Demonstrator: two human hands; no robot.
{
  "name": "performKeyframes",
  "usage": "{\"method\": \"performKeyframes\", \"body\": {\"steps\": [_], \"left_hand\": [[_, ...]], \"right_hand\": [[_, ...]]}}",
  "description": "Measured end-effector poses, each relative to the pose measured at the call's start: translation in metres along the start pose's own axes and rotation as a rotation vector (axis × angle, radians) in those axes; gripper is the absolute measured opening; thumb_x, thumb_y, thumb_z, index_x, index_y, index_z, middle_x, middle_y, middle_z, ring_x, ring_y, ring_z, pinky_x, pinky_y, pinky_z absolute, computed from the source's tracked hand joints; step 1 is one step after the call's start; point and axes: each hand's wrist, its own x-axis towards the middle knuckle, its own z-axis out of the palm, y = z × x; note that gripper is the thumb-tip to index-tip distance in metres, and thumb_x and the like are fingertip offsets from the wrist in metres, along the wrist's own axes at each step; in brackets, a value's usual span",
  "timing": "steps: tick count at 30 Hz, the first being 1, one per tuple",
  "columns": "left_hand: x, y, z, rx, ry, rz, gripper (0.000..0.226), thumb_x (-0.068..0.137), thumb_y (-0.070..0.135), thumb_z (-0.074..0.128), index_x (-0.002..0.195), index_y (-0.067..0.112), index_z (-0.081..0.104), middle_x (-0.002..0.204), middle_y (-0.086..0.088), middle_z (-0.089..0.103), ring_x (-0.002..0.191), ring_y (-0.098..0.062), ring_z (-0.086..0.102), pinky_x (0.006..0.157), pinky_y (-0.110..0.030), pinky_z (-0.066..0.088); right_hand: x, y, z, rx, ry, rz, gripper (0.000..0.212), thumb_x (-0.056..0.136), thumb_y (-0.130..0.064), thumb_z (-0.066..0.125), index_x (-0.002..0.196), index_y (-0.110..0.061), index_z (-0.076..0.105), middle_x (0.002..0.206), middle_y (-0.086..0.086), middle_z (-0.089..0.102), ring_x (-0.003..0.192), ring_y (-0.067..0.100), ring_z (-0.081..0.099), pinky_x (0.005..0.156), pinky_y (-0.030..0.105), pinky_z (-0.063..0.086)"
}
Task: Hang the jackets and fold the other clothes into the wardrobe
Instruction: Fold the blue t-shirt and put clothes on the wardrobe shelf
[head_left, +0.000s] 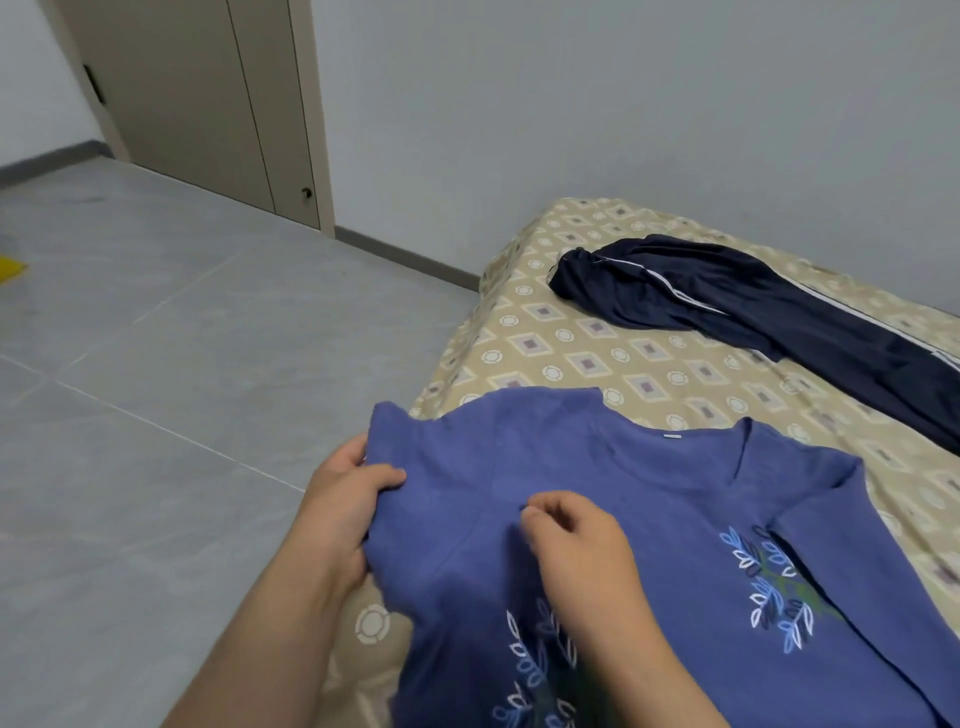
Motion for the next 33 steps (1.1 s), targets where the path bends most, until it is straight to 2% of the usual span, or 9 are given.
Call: {"method": "performKeyframes", "body": {"steps": [4, 8, 10, 13, 16, 19, 26, 29, 33], "left_hand": [[-0.03, 0.005, 0.059, 0.456, -0.205, 0.3, 0.049, 0.076, -0.014, 0.053, 0.105, 0.022, 0.072, 0.072, -0.006, 0.068, 0.061, -0.007, 0.056, 0.06, -0.021, 0.046], [-0.051, -0.007, 0.082, 0.52, -0.546, 0.16, 0.034, 0.077, 0.007, 0.067, 0.099, 0.033, 0.074, 0.078, 0.007, 0.071, 0.065, 0.001, 0.063, 0.063, -0.011, 0.048], [-0.041, -0.009, 0.076, 0.431, -0.364, 0.174, 0.022, 0.084, 0.006, 0.068, 0.095, 0.025, 0.074, 0.078, -0.001, 0.073, 0.063, -0.006, 0.062, 0.063, -0.018, 0.051], [-0.023, -0.017, 0.056, 0.724, -0.063, 0.397, 0.029, 0.087, 0.001, 0.064, 0.093, 0.028, 0.072, 0.094, 0.009, 0.073, 0.084, -0.009, 0.067, 0.085, -0.024, 0.051], [-0.024, -0.035, 0.043, 1.15, -0.101, 0.609, 0.035, 0.087, 0.027, 0.065, 0.121, 0.024, 0.069, 0.132, 0.006, 0.062, 0.125, -0.014, 0.055, 0.106, -0.02, 0.034], [-0.026, -0.052, 0.044, 1.51, -0.168, 0.658, 0.067, 0.086, 0.055, 0.035, 0.147, 0.029, 0.044, 0.159, 0.004, 0.029, 0.148, -0.014, 0.025, 0.115, -0.028, 0.019], [-0.013, -0.06, 0.046, 1.699, -0.185, 0.655, 0.085, 0.079, 0.058, -0.008, 0.157, 0.029, 0.008, 0.165, 0.006, -0.002, 0.152, -0.013, -0.005, 0.12, -0.032, -0.006], [-0.011, -0.061, 0.045, 1.723, -0.163, 0.667, 0.087, 0.077, 0.059, -0.01, 0.157, 0.029, 0.005, 0.164, 0.006, -0.004, 0.151, -0.012, -0.007, 0.12, -0.033, -0.007], [-0.022, -0.061, 0.038, 1.565, -0.203, 0.583, 0.09, 0.072, 0.074, 0.009, 0.152, 0.036, -0.004, 0.154, 0.017, -0.014, 0.141, 0.003, -0.017, 0.118, -0.026, -0.01]], "right_hand": [[0.011, -0.014, -0.022, 0.588, -0.047, 0.261, 0.016, 0.094, -0.026, 0.058, 0.089, -0.015, 0.069, 0.084, 0.005, 0.073, 0.065, 0.017, 0.062, 0.06, 0.028, 0.051], [0.019, -0.006, -0.035, 0.667, -0.071, 0.387, 0.025, 0.096, -0.039, 0.054, 0.098, -0.017, 0.066, 0.098, 0.013, 0.073, 0.078, 0.024, 0.069, 0.062, 0.031, 0.051], [0.021, 0.0, -0.041, 0.613, -0.034, 0.408, 0.019, 0.096, -0.039, 0.056, 0.094, -0.021, 0.062, 0.097, 0.015, 0.071, 0.077, 0.023, 0.066, 0.063, 0.031, 0.052], [0.022, 0.008, -0.042, 0.479, -0.019, 0.347, 0.01, 0.092, -0.027, 0.061, 0.091, -0.019, 0.057, 0.09, 0.013, 0.067, 0.071, 0.019, 0.055, 0.064, 0.031, 0.048], [0.022, 0.012, -0.032, 0.299, -0.037, 0.276, 0.01, 0.086, -0.018, 0.062, 0.095, -0.024, 0.062, 0.088, -0.003, 0.066, 0.07, 0.013, 0.059, 0.068, 0.03, 0.051], [0.022, 0.014, -0.024, 0.187, -0.078, 0.179, 0.018, 0.086, -0.012, 0.057, 0.095, -0.025, 0.066, 0.09, -0.009, 0.068, 0.07, 0.007, 0.06, 0.064, 0.023, 0.047], [0.024, 0.024, -0.013, -0.012, -0.141, 0.11, 0.017, 0.085, -0.008, 0.046, 0.071, -0.009, 0.055, 0.069, 0.007, 0.046, 0.064, 0.022, 0.038, 0.061, 0.032, 0.031], [0.024, 0.021, -0.015, -0.073, -0.138, 0.097, 0.022, 0.086, -0.009, 0.045, 0.087, -0.017, 0.065, 0.086, -0.002, 0.067, 0.075, 0.017, 0.058, 0.064, 0.029, 0.043], [0.021, 0.02, -0.018, -0.103, -0.143, 0.068, 0.026, 0.086, -0.012, 0.045, 0.088, -0.03, 0.064, 0.092, -0.015, 0.064, 0.089, 0.01, 0.059, 0.074, 0.026, 0.049]]}}
